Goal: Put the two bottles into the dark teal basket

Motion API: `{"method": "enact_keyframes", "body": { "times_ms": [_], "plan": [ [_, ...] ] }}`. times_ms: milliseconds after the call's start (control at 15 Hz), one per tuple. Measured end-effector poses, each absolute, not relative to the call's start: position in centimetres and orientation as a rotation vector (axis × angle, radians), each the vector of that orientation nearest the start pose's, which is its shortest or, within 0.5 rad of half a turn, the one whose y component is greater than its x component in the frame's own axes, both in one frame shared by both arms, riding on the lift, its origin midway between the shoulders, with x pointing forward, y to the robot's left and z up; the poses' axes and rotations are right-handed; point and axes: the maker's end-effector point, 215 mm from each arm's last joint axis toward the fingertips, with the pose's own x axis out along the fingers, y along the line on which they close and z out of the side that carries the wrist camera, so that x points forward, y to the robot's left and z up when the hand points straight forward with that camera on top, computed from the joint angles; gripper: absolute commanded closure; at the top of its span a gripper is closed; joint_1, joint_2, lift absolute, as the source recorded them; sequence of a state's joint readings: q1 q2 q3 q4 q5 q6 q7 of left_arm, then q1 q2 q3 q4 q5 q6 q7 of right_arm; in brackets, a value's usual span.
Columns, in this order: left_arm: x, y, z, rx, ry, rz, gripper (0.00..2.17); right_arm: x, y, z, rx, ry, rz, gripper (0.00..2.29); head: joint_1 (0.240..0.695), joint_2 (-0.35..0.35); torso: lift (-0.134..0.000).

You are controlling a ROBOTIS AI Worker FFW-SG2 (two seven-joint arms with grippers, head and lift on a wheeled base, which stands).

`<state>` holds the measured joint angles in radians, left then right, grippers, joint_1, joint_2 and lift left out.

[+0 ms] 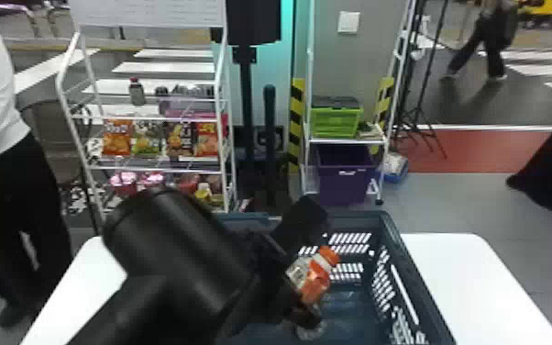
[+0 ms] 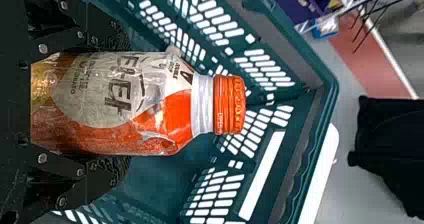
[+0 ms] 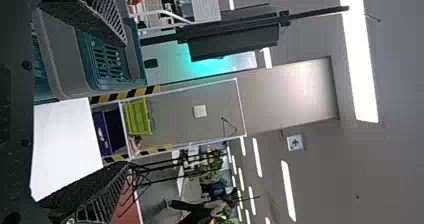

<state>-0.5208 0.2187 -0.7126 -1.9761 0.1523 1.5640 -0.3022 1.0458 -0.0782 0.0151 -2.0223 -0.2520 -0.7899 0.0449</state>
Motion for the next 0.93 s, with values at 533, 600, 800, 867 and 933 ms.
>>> {"method": "enact_keyframes", "body": {
  "times_ms": [533,600,800,867,933],
  "plan": [
    [47.9,-0.3,-44.3,0.528,1.084,-0.725,1.96,22.6,-28.0,-29.8,0.153,-0.232,-0.07,0.04,0.499,0.0,0.0],
    [47.8,-0.2,-44.5,0.529,1.093,-0.721,1.35,22.6,-28.1,-29.8,0.153,-0.232,-0.071,0.04,0.499,0.0,0.0],
    [48.0,0.2,-44.7,0.538,1.093,-0.707,0.02,22.6,-28.2,-29.9,0.154,-0.231,-0.073,0.04,0.499,0.0,0.0],
    [48.1,0.2,-44.6,0.54,1.088,-0.707,0.02,22.6,-28.2,-29.9,0.154,-0.23,-0.074,0.04,0.499,0.0,0.0],
    [48.2,0.3,-44.4,0.54,1.082,-0.704,0.01,22.6,-28.2,-30.0,0.154,-0.229,-0.074,0.04,0.499,0.0,0.0]
  ]
}}
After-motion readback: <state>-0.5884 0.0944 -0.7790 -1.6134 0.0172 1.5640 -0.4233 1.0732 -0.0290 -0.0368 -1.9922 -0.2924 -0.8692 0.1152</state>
